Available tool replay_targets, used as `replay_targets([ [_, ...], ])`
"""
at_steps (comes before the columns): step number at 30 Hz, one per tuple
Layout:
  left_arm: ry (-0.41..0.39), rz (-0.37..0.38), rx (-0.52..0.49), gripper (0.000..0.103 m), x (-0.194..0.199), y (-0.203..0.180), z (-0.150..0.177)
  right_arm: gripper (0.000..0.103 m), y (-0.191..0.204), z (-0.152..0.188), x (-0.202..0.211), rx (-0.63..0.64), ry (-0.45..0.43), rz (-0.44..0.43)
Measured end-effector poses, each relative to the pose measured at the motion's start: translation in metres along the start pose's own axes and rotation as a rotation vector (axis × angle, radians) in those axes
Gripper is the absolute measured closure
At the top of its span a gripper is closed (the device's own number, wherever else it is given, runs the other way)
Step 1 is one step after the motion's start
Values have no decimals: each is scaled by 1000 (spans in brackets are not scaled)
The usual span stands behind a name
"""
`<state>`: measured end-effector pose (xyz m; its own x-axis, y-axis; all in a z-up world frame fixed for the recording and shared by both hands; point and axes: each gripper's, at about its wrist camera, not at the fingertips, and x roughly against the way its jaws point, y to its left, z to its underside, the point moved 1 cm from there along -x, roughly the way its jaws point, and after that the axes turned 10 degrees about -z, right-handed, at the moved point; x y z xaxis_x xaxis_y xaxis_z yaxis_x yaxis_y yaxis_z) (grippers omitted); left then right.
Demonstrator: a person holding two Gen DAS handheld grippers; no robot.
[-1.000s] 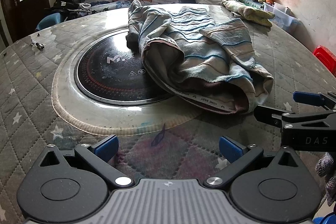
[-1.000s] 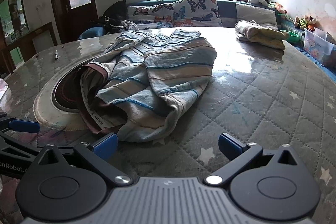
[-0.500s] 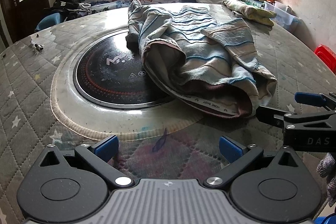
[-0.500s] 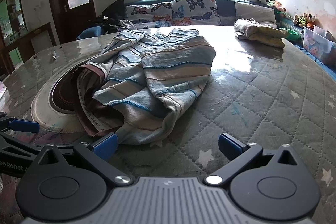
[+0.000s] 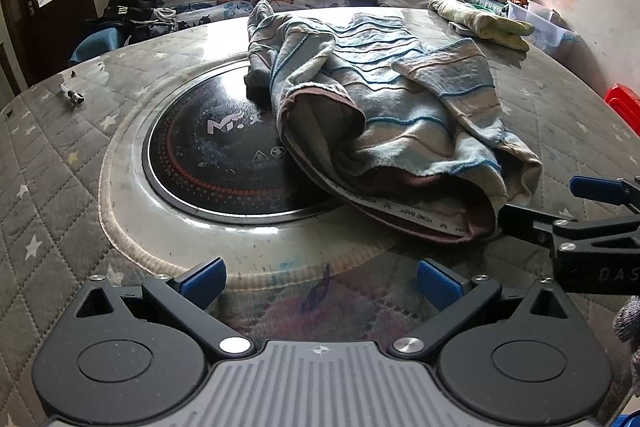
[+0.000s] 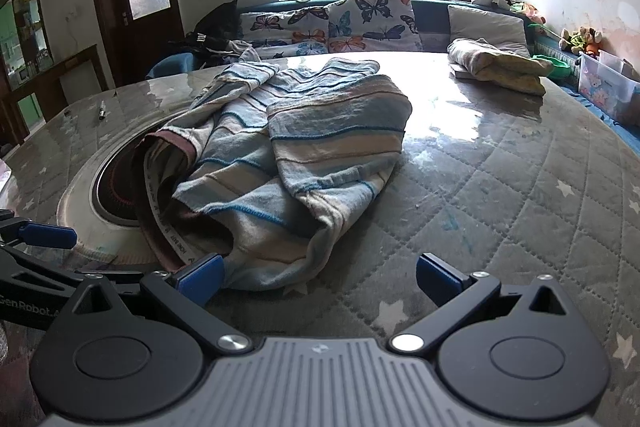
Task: Fold clothes
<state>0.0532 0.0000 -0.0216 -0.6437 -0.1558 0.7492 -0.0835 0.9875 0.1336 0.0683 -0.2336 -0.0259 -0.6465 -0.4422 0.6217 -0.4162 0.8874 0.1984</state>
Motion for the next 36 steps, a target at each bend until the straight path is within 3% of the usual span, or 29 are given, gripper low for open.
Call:
replay_targets([
  [21,-100,-42,57,2,-21,18,-70,0,-22,-30,-14,-69,-19,-20],
  [30,-102,27,79,27,-48,24,-103,1,-13,-54,-34,21,-14,-29],
  [33,-82,72,61,33,-59,23,-107,7,-12,-59,-43,37,-4,-25],
  [36,-51,110,53,51,-68,22,-107,9,-11,-63,-53,57,14,-26],
])
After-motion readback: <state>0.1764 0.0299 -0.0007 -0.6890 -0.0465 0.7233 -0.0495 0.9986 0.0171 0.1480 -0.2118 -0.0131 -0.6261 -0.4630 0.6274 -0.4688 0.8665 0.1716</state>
